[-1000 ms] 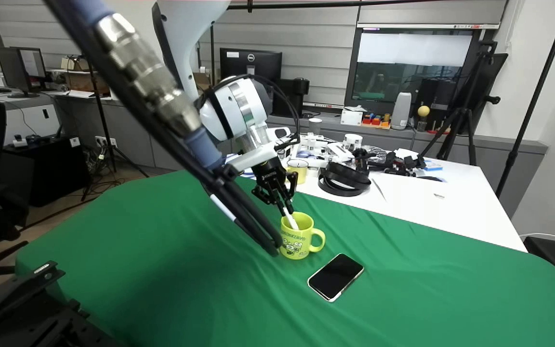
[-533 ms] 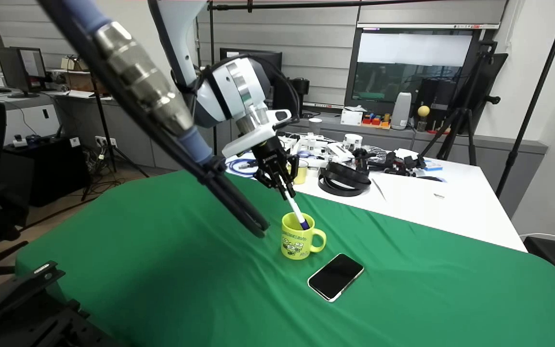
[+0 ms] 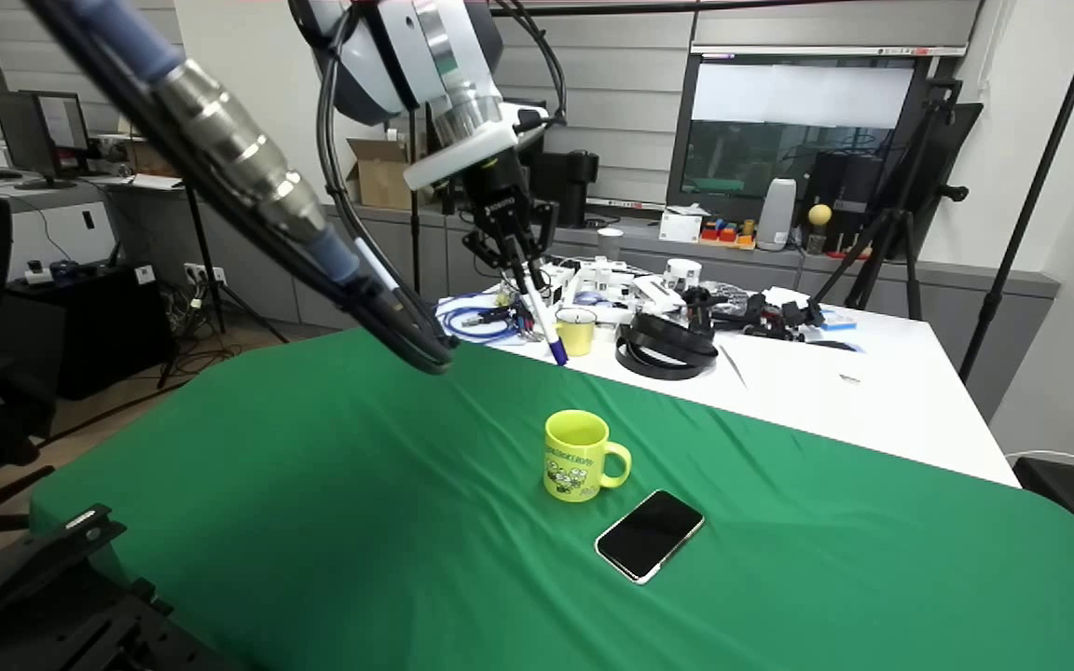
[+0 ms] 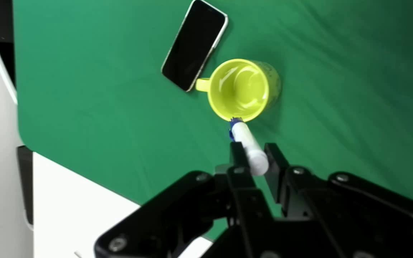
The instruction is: Remove the marker from the mug and put it on the table
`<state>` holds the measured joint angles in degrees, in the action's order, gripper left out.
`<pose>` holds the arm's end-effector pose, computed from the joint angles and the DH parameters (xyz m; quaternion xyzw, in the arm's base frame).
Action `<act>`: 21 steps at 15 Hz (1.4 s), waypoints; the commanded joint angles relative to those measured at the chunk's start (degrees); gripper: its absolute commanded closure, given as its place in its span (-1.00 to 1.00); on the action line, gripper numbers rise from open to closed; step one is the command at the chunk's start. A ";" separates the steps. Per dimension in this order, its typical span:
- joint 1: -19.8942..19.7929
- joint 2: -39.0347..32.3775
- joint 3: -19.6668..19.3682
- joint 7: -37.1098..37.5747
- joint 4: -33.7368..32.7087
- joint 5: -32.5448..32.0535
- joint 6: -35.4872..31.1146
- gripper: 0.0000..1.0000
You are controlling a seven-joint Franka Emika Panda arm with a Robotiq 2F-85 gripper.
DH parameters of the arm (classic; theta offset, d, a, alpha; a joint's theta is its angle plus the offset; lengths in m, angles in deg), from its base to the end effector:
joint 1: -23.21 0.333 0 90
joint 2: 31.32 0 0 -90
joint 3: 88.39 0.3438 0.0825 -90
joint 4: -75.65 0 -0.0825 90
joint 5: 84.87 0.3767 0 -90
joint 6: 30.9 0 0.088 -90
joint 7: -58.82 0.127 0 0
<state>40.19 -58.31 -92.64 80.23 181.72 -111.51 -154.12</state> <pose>0.6202 0.1165 0.2709 0.9740 0.0712 -0.0227 0.2140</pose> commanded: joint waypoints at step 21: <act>-2.22 -25.15 10.63 -21.02 -6.56 13.89 8.43 0.91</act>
<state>38.05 -85.87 -82.14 57.43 171.75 -97.16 -137.93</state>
